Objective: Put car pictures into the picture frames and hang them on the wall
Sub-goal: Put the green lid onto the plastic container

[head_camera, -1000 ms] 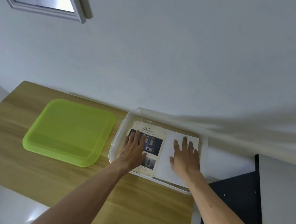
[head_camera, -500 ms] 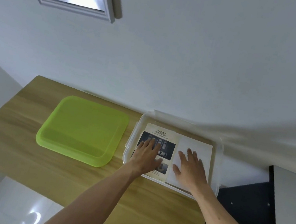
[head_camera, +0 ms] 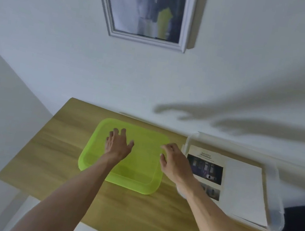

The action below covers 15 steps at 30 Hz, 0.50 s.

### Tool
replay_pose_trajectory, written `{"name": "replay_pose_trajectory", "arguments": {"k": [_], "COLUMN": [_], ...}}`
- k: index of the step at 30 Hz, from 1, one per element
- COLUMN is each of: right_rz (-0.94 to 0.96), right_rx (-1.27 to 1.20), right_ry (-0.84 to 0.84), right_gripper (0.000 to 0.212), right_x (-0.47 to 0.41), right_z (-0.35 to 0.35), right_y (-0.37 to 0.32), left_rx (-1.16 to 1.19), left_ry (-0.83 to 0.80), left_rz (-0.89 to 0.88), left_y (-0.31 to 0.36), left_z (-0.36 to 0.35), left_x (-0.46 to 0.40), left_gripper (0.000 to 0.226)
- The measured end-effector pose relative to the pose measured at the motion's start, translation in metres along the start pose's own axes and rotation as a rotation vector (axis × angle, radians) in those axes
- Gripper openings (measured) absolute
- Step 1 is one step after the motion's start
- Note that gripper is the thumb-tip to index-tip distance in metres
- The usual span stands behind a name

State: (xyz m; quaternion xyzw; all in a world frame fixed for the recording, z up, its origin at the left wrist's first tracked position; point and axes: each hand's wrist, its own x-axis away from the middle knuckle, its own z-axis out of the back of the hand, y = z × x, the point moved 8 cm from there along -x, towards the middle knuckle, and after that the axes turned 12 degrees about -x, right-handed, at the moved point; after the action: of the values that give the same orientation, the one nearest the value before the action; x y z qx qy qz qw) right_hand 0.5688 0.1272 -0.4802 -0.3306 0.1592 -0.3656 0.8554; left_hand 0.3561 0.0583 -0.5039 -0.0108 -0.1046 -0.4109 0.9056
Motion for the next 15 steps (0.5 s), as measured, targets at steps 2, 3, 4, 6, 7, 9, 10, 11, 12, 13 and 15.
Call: {"name": "replay_pose_trajectory", "arguments": {"k": [2, 3, 4, 6, 7, 9, 10, 11, 12, 13, 15], "right_rz": [-0.241, -0.369, -0.479, -0.642, -0.709, -0.82, -0.86, -0.89, -0.919, -0.941, -0.962], "right_rx": [-0.008, 0.0, 0.011, 0.017, -0.004, -0.11, -0.182, -0.258, -0.326, -0.385, -0.418], "right_ry": [-0.083, -0.116, -0.14, -0.168, -0.17, -0.145, -0.12, -0.084, -0.044, -0.007, 0.034], "right_gripper": [0.048, 0.056, 0.064, 0.075, 0.078, 0.082, 0.083, 0.084, 0.083, 0.081, 0.069], "right_x": [0.001, 0.006, 0.011, 0.022, 0.025, 0.03, 0.03, 0.03, 0.029, 0.029, 0.027], "right_z": [-0.034, -0.048, -0.058, -0.073, -0.079, -0.087, -0.089, -0.089, -0.089, -0.085, -0.082], "right_y": [0.008, 0.013, 0.017, 0.023, 0.027, 0.039, 0.043, 0.046, 0.05, 0.049, 0.054], "left_rx": [-0.012, -0.009, -0.003, 0.024, 0.048, 0.124, 0.157, 0.179, 0.197, 0.225, 0.323], "left_ry": [-0.124, -0.172, -0.215, -0.283, -0.305, -0.337, -0.343, -0.335, -0.32, -0.302, -0.289], "left_rz": [0.112, 0.161, 0.204, 0.271, 0.288, 0.295, 0.288, 0.283, 0.287, 0.309, 0.392], "left_y": [-0.046, -0.066, -0.085, -0.116, -0.128, -0.143, -0.146, -0.149, -0.153, -0.157, -0.172], "left_z": [-0.015, -0.021, -0.028, -0.038, -0.043, -0.053, -0.057, -0.059, -0.06, -0.059, -0.061], "left_x": [-0.002, -0.001, 0.0, 0.0, -0.001, -0.005, -0.007, -0.008, -0.009, -0.01, -0.011], "left_gripper": [0.073, 0.078, 0.083, 0.091, 0.094, 0.094, 0.092, 0.088, 0.084, 0.08, 0.075]}}
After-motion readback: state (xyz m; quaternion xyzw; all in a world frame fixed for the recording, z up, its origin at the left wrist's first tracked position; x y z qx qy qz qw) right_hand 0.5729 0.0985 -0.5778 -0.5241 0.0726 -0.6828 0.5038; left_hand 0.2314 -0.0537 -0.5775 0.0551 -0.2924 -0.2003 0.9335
